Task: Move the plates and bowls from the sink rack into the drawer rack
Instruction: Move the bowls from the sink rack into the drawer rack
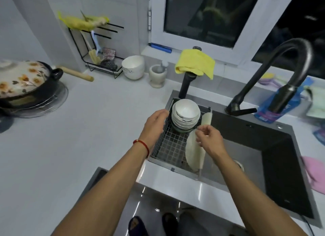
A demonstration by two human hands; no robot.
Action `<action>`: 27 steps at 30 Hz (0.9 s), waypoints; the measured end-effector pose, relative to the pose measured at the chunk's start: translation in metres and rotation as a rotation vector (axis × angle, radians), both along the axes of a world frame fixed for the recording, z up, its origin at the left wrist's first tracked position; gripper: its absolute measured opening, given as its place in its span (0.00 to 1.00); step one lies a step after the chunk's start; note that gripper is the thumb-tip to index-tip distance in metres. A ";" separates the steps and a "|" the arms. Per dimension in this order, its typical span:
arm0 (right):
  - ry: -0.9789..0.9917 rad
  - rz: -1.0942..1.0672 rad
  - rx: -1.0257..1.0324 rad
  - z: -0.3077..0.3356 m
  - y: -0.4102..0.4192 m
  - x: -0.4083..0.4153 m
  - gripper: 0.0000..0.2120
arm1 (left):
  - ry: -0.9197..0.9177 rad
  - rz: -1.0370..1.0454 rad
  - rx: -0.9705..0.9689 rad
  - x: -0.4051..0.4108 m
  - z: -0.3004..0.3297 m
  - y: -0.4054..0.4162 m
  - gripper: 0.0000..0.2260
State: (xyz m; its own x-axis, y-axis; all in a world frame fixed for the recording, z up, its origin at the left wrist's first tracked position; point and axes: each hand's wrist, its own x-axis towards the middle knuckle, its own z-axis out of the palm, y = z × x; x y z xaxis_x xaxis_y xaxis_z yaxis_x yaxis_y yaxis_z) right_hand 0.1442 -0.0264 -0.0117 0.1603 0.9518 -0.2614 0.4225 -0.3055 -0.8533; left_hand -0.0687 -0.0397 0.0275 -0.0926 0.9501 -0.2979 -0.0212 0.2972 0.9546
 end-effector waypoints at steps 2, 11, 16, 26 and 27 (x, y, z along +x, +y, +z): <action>-0.082 -0.015 0.014 -0.006 0.039 0.002 0.13 | 0.016 -0.005 -0.017 0.005 -0.001 0.024 0.09; -0.476 0.142 -0.019 -0.049 0.173 0.005 0.20 | 0.128 0.134 -0.140 0.019 -0.015 0.083 0.07; -0.466 0.168 0.001 -0.054 0.187 0.012 0.17 | 0.137 0.193 -0.171 0.032 -0.014 0.088 0.07; -0.042 0.120 0.244 -0.008 0.138 0.022 0.14 | 0.072 0.320 -0.136 0.041 -0.008 0.047 0.14; 0.020 0.156 0.230 0.000 0.127 0.016 0.13 | 0.055 0.324 -0.141 0.039 -0.008 0.036 0.18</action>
State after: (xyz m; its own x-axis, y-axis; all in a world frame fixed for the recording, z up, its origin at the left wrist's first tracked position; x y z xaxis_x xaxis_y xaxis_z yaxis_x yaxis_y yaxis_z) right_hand 0.1598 0.1011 -0.0113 0.0039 0.9993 -0.0375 0.4315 -0.0355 -0.9014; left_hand -0.0301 -0.0032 0.0198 -0.4021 0.8187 -0.4099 -0.0857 0.4121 0.9071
